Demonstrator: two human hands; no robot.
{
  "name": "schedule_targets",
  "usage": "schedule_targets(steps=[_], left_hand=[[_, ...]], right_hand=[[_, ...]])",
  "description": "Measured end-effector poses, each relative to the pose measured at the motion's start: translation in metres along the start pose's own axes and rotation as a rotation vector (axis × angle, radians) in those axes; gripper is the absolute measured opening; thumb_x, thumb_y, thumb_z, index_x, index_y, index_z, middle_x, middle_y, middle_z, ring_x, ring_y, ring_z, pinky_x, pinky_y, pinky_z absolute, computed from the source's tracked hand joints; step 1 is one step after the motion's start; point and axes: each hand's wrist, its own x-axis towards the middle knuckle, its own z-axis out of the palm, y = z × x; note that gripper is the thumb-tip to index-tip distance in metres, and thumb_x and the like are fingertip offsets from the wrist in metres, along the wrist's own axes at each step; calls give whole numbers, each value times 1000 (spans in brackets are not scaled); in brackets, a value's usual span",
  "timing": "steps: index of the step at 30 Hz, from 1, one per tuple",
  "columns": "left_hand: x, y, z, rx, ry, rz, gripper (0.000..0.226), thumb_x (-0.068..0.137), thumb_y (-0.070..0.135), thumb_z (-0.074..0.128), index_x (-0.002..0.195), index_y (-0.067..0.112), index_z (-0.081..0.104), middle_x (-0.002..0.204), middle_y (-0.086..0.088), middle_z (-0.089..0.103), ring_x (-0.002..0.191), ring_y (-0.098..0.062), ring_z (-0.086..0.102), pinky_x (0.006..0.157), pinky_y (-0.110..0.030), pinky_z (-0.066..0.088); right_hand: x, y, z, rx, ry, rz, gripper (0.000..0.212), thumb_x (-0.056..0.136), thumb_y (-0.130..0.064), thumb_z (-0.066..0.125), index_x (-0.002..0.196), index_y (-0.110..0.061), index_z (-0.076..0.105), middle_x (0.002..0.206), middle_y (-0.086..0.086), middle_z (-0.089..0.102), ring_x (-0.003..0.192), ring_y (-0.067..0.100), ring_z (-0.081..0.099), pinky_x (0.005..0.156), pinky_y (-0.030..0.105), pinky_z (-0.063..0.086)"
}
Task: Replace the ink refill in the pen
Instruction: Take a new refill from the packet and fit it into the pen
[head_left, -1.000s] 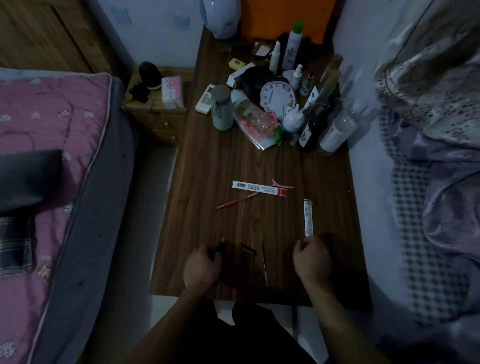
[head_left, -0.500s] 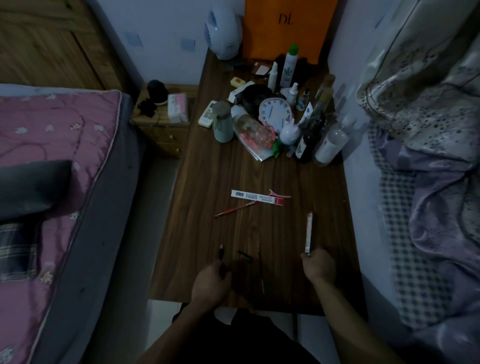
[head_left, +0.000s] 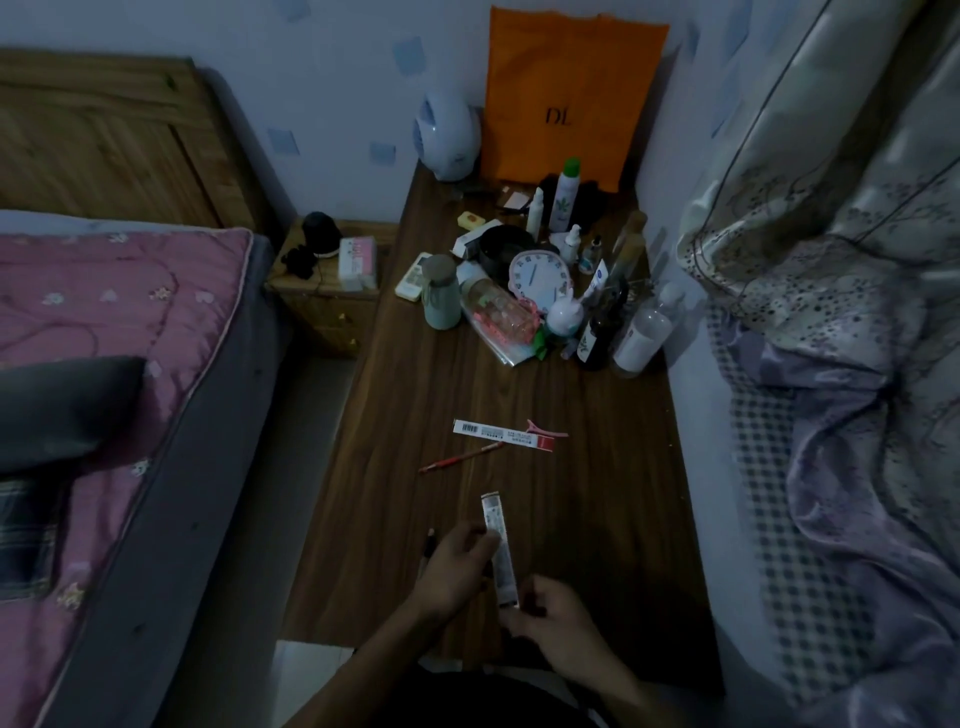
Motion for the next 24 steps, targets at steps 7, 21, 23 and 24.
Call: schedule_targets(steps=[7,21,23,24], left_hand=[[-17,21,-10,-218,24,90,29,98,20,49,82,29,71,71,2,70,64,-8,67,57,-20,53],[-49,47,-23,119,-258,197,17,101,21,49,103,20,66,54,11,50,42,1,38,41,-16,31],[-50,47,-24,124,-268,181,20,101,20,49,90,25,65,52,12,47,41,2,37,41,-17,30],[-51,46,-24,122,-273,164,20,100,20,50,88,26,64,51,12,46,40,1,37,40,-18,30]], right_hand=[[-11,-32,9,42,-117,-87,12,69,-24,84,79,-26,79,83,-3,77,80,9,70,72,24,53],[-2,-88,5,-494,223,-602,41,85,-25,75,115,-46,59,112,-26,59,108,-13,55,78,6,51],[-2,-86,5,-560,252,-684,33,86,-30,72,118,-37,65,107,-26,62,104,-11,59,78,7,52],[-3,-85,5,-573,275,-721,31,87,-32,68,118,-32,67,105,-25,63,102,-11,60,78,7,51]])
